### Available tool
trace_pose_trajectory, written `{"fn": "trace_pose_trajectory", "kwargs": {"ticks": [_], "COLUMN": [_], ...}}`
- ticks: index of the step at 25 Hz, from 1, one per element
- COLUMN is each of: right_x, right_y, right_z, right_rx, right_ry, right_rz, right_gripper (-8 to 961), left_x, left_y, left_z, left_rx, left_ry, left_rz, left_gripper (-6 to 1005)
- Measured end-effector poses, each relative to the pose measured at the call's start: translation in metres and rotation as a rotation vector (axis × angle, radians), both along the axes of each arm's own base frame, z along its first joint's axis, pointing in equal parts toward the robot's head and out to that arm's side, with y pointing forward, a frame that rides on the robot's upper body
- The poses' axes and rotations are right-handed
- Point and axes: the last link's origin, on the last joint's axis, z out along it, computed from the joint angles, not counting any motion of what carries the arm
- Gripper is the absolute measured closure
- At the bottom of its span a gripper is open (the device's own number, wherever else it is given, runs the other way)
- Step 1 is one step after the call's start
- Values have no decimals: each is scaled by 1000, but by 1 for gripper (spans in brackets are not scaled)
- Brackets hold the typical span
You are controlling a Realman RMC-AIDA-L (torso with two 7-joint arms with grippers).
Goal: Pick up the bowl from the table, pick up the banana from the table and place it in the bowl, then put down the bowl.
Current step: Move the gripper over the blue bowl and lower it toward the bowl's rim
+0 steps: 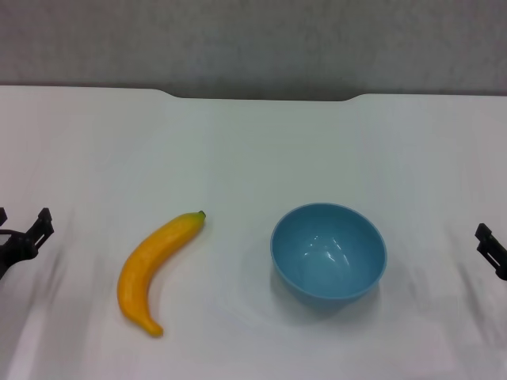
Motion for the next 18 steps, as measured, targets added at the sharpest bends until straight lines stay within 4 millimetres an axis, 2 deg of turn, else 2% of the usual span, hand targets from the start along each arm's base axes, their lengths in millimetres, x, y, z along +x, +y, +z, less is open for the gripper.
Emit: {"fn": "trace_pose_trajectory", "kwargs": {"ticks": [18], "right_x": [2], "right_y": [2], "right_z": [-1], "right_rx": [-13], "right_ry": [9], "right_rz": [-24], "right_gripper": [277], "left_x": [0], "left_y": [0], "left_z": [0], "left_rx": [0], "left_ry": [-11], "left_rz": [6], "left_gripper": [221]}}
